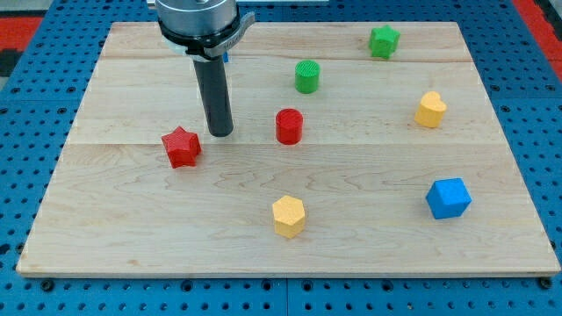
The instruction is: Push red star towards the bottom of the board
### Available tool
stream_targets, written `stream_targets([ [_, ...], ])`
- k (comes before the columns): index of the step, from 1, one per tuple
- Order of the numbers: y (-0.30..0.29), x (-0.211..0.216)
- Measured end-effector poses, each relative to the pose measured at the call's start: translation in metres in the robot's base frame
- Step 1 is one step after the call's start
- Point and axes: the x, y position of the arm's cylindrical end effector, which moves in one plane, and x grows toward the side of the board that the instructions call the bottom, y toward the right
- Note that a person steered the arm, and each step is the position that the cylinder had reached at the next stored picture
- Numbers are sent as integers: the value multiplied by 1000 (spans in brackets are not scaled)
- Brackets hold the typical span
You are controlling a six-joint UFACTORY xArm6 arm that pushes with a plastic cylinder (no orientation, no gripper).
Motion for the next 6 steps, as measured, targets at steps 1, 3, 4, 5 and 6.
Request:
stream_targets([
  [1, 1, 4],
  [3, 2, 18],
  [4, -11, 12],
  [5, -60, 5],
  [6, -91, 46],
])
